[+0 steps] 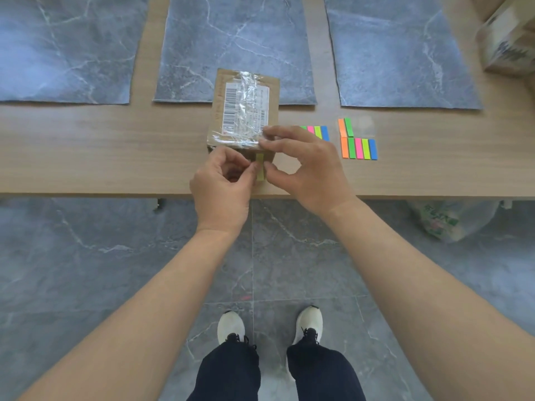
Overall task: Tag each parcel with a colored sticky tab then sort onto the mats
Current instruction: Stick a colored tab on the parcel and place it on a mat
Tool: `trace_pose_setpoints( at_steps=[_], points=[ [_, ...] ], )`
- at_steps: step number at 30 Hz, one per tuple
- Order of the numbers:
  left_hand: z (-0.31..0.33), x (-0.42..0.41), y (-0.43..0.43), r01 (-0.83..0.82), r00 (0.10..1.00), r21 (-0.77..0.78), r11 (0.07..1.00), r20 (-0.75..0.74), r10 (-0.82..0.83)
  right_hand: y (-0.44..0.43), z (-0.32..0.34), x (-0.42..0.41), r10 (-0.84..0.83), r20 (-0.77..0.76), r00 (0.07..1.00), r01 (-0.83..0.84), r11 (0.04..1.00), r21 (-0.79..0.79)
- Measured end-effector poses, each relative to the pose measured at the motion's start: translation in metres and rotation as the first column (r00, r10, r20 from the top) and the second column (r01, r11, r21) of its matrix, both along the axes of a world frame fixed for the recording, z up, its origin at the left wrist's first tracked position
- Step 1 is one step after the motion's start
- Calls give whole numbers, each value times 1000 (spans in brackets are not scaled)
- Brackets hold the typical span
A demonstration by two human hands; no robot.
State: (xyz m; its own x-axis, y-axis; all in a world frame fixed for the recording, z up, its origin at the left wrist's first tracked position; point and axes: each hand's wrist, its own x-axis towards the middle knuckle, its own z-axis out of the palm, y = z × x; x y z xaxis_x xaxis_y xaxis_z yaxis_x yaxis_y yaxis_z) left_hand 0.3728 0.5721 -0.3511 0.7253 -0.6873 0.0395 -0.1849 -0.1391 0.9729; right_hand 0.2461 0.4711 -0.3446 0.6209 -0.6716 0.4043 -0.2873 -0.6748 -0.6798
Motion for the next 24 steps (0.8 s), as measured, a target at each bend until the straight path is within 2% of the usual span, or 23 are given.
trace_pose_setpoints(
  at_steps=[10,13,16,19,21,24],
  points=[
    [5,-1,-5,-83,994,57,995,71,79,-9,-6,11,-51,50,997,51,999,-1],
    [1,3,-2,-102,993,158,982,81,90,-8,-6,13,-67,52,996,68,998,-11],
    [-7,15,5,-190,981,262,946,96,170,-5,-7,18,-94,26,995,96,993,-67],
    [-11,29,12,-289,957,256,923,89,275,3,-17,24,-115,-38,993,109,985,-133],
    [-12,39,13,-319,946,188,929,-2,325,8,-25,27,-121,-25,992,117,984,-135],
    [-4,46,8,-256,925,33,966,-282,255,9,-32,25,-97,26,995,99,990,-104]
  ],
)
